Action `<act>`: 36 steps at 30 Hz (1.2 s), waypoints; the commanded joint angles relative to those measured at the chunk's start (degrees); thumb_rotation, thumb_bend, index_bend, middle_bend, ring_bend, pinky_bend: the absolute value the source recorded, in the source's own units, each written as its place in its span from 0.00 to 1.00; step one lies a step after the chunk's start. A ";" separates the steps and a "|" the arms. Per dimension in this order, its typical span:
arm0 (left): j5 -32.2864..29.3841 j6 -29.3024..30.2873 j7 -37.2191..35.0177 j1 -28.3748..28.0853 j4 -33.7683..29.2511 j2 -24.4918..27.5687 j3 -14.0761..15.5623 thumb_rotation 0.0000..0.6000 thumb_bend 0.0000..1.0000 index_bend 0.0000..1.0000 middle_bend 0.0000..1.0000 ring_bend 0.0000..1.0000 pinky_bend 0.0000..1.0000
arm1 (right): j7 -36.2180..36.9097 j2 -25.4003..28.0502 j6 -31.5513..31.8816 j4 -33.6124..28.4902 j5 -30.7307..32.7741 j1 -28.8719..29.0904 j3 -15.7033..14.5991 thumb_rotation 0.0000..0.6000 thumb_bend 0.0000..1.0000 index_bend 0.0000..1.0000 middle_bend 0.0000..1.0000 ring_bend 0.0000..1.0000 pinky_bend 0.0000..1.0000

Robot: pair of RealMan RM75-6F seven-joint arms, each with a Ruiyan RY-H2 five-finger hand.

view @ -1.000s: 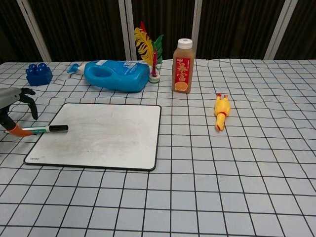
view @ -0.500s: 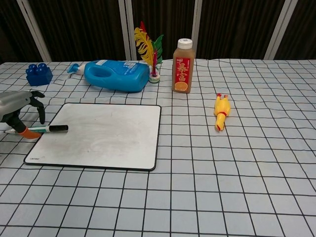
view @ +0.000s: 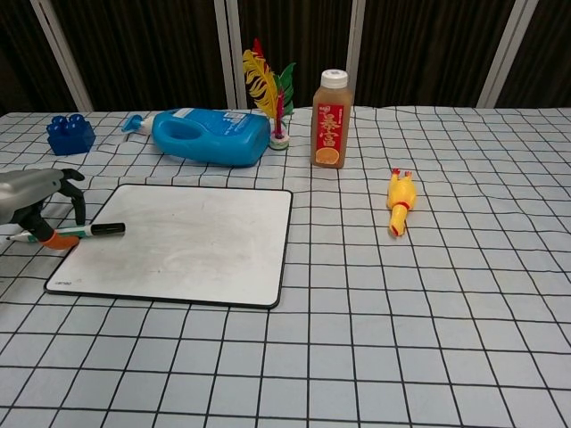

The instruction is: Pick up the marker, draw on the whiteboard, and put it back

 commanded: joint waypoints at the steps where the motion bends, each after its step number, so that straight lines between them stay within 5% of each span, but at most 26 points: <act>1: -0.04 0.07 -0.27 0.04 -0.24 -0.02 -0.05 1.00 0.54 0.57 0.00 0.00 0.00 | 0.01 -0.01 0.04 0.03 -0.04 0.00 0.02 1.00 0.35 0.00 0.00 0.00 0.00; 8: 1.69 1.76 -3.93 0.61 -2.96 0.71 -1.46 1.00 0.55 0.61 0.00 0.00 0.00 | 0.15 0.00 0.12 0.04 0.01 -0.01 0.10 1.00 0.35 0.00 0.00 0.00 0.00; 16: 5.23 4.95 -8.43 1.32 -13.15 6.04 -4.87 1.00 0.55 0.62 0.00 0.00 0.00 | 0.28 0.07 0.08 0.00 0.10 -0.01 0.13 1.00 0.35 0.00 0.00 0.00 0.00; 22: 8.37 2.05 -18.79 1.24 -19.10 7.50 -7.66 1.00 0.55 0.62 0.00 0.00 0.00 | 0.05 0.07 -0.24 -0.10 0.27 0.11 0.12 1.00 0.35 0.00 0.00 0.00 0.00; 36: 18.71 -7.53 -46.76 -2.61 -7.61 -1.49 -9.44 1.00 0.55 0.66 0.04 0.00 0.00 | 0.41 0.13 -1.57 -0.44 1.59 0.45 0.32 1.00 0.35 0.00 0.00 0.00 0.00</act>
